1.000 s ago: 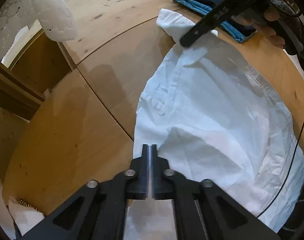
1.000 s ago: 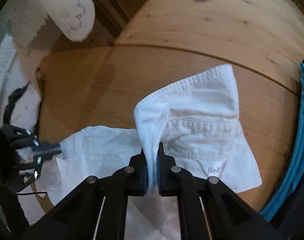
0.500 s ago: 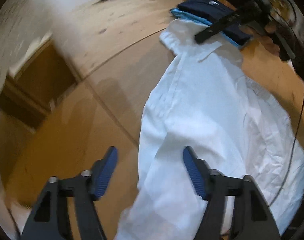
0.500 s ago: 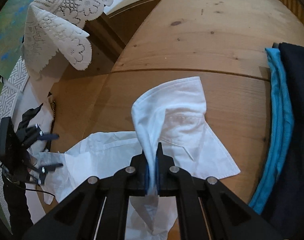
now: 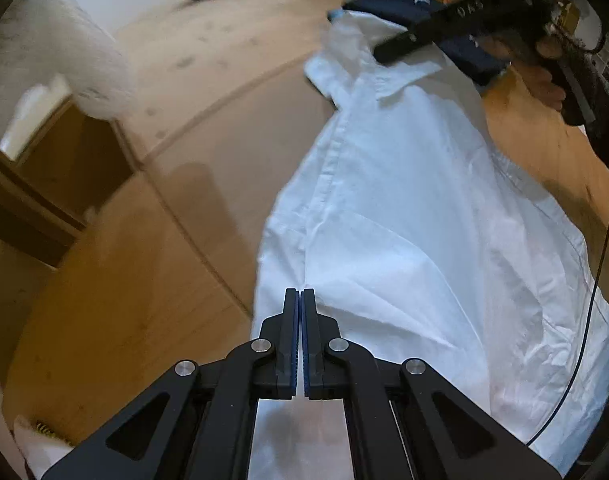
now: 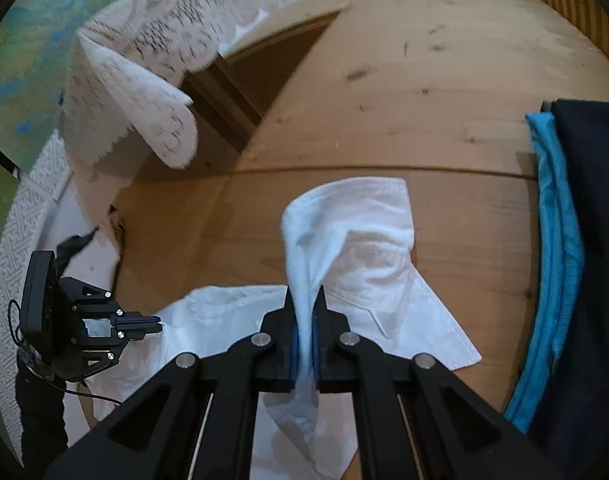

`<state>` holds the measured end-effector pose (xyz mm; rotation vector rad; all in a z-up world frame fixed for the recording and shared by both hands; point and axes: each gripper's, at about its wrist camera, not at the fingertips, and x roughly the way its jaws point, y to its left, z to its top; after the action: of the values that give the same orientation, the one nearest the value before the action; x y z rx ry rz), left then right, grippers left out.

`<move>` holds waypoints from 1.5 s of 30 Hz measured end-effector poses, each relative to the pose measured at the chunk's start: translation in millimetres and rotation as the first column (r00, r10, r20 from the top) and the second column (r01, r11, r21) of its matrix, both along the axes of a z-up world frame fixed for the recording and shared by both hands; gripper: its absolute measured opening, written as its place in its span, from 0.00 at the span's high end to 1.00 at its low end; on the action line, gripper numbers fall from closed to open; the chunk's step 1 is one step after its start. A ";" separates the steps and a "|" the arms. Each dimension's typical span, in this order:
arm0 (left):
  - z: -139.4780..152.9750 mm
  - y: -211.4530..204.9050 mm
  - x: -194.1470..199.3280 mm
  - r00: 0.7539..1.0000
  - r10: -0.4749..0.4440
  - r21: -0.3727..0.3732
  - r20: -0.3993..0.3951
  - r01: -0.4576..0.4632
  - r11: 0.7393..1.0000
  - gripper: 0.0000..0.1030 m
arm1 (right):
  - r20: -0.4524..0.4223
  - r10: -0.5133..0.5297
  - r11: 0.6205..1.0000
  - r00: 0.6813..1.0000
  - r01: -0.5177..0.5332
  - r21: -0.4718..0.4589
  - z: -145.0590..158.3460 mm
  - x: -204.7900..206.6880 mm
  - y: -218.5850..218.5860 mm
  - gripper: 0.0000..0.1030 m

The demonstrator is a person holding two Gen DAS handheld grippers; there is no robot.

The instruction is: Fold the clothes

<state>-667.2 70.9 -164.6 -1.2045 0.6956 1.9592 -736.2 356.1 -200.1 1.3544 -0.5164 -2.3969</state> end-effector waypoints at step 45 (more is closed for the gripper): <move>8.5 -368.2 129.6 0.703 0.705 0.022 -0.092 -0.707 0.707 0.52 | 0.148 0.362 0.775 0.920 -0.385 0.502 -25.8 81.5 -252.6 0.62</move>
<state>-537.6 -297.3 -156.0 -1.5509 0.2866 2.6559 -654.7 103.4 -225.9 1.5397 0.4158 -2.2424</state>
